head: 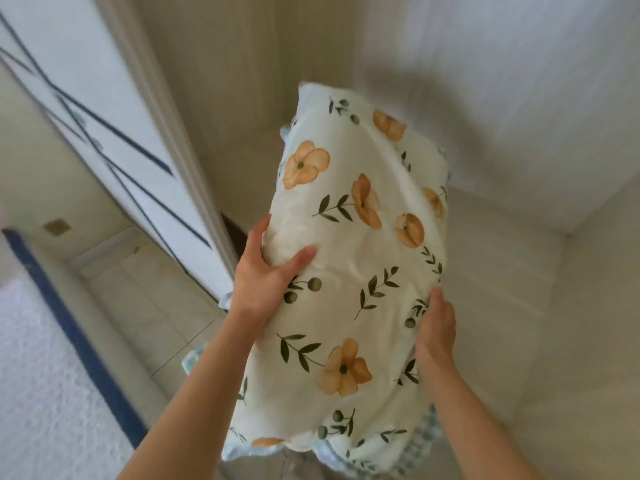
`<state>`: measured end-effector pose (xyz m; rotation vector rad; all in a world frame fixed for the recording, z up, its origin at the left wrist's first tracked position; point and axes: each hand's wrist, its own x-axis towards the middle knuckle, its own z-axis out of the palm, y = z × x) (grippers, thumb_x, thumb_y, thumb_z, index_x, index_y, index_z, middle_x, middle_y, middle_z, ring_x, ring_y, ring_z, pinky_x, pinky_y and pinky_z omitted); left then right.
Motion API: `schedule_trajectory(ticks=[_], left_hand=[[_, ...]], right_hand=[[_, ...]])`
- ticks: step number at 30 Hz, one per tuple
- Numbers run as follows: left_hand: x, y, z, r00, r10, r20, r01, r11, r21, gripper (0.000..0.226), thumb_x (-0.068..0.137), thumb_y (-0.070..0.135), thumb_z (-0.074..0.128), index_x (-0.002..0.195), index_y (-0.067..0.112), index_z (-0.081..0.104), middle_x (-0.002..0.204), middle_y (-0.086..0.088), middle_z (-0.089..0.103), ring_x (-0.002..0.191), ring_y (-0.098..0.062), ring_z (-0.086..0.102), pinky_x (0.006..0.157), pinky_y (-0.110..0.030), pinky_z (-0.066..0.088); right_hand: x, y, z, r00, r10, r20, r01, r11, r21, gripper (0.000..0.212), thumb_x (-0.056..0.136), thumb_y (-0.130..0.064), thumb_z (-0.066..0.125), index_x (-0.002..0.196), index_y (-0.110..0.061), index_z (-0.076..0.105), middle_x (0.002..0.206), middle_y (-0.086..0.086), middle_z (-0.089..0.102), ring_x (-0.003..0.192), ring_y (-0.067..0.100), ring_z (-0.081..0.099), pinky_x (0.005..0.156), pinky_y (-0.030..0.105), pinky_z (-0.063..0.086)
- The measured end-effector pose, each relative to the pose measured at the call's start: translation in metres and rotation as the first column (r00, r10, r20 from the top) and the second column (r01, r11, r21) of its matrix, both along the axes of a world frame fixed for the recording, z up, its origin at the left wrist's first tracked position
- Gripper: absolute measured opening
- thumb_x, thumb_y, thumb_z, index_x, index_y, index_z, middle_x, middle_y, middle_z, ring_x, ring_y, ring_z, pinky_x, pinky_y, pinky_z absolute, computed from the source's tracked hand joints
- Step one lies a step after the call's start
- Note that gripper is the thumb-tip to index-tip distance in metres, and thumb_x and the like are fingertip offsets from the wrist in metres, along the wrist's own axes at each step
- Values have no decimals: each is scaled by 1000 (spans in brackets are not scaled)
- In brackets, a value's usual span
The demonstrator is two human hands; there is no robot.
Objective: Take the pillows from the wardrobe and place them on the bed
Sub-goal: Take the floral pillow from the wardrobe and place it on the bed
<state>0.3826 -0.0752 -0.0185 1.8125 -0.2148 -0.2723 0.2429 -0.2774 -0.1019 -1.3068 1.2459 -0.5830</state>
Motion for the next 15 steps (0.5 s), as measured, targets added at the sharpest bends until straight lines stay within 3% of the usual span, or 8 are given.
schedule_trajectory(ticks=[6, 9, 11, 15], left_hand=[[-71, 65, 23, 966, 167, 199, -152, 984, -90, 90, 60, 71, 80, 137, 52, 40, 129, 14, 60, 109, -9, 65, 88, -38, 59], [-104, 101, 29, 922, 277, 271, -248, 959, -139, 90, 60, 72, 78, 139, 50, 40, 129, 18, 57, 106, 4, 63, 77, -18, 57], [-124, 127, 30, 886, 359, 292, -324, 932, -164, 89, 60, 73, 77, 139, 52, 41, 130, 19, 56, 107, 8, 60, 75, -14, 56], [-150, 174, 27, 786, 511, 348, -473, 859, -193, 81, 70, 73, 65, 142, 47, 40, 138, 14, 54, 121, -1, 55, 89, -20, 50]], right_hand=[[-24, 45, 21, 967, 152, 204, -147, 988, -41, 42, 87, -60, 39, 108, -25, 50, 99, -8, 59, 91, 12, 58, 70, 32, 46], [-31, 75, 32, 926, 259, 273, -249, 966, -72, 49, 86, -59, 41, 117, -21, 50, 109, -4, 61, 100, 17, 60, 82, 37, 49], [-34, 97, 38, 885, 335, 323, -311, 942, -124, 49, 86, -59, 41, 120, -24, 49, 110, -12, 60, 102, 8, 60, 80, 27, 48], [-30, 137, 48, 778, 483, 402, -418, 875, -244, 43, 90, -55, 43, 124, -31, 46, 106, -33, 61, 99, -12, 58, 75, 10, 47]])
